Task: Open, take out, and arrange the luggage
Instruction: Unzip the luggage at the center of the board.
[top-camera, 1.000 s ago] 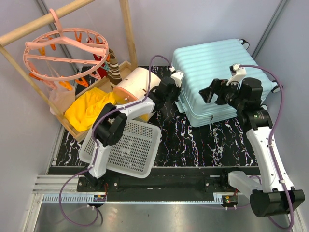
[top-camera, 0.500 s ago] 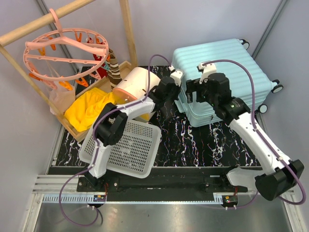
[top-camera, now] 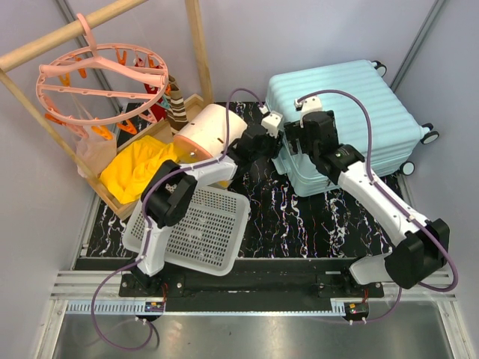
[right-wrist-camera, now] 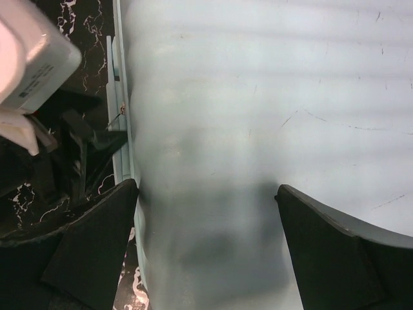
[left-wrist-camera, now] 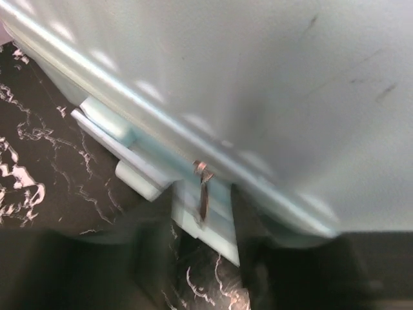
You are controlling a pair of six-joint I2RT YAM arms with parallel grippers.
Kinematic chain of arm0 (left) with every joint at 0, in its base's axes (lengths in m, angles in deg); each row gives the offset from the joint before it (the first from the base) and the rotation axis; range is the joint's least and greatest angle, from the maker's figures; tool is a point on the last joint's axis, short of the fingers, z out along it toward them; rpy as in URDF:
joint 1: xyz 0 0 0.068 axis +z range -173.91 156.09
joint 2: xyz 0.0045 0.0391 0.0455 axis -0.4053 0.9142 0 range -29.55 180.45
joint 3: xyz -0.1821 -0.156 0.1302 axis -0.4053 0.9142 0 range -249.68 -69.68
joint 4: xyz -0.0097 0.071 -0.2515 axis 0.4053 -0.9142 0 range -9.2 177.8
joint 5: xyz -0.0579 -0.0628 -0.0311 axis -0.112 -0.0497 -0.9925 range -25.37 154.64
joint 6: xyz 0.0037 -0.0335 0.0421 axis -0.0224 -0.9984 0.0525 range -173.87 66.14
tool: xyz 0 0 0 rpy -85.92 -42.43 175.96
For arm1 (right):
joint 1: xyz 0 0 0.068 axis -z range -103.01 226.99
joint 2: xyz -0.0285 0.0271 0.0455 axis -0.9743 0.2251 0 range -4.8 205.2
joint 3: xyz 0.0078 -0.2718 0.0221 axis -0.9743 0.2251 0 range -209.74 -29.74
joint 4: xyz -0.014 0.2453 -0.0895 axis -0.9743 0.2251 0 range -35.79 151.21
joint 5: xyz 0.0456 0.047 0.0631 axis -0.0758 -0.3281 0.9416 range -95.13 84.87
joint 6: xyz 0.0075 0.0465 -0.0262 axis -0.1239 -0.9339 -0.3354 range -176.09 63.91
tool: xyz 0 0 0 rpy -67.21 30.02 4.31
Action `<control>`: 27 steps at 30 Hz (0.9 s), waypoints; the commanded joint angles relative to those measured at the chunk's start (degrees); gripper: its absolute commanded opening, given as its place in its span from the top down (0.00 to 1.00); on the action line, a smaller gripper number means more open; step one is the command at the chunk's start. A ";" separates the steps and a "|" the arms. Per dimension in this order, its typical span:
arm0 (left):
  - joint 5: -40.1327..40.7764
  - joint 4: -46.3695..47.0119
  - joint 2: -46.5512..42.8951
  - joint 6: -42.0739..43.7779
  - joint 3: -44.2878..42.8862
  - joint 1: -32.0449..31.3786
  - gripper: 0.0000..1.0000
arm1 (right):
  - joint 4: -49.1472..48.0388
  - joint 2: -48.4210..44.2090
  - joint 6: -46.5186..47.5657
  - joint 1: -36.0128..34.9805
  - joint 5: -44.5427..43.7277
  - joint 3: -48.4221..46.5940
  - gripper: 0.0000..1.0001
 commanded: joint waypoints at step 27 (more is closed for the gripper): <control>22.98 -3.63 -11.63 -36.72 7.22 -6.99 0.32 | 3.12 -10.44 -7.36 -0.16 0.56 9.99 0.05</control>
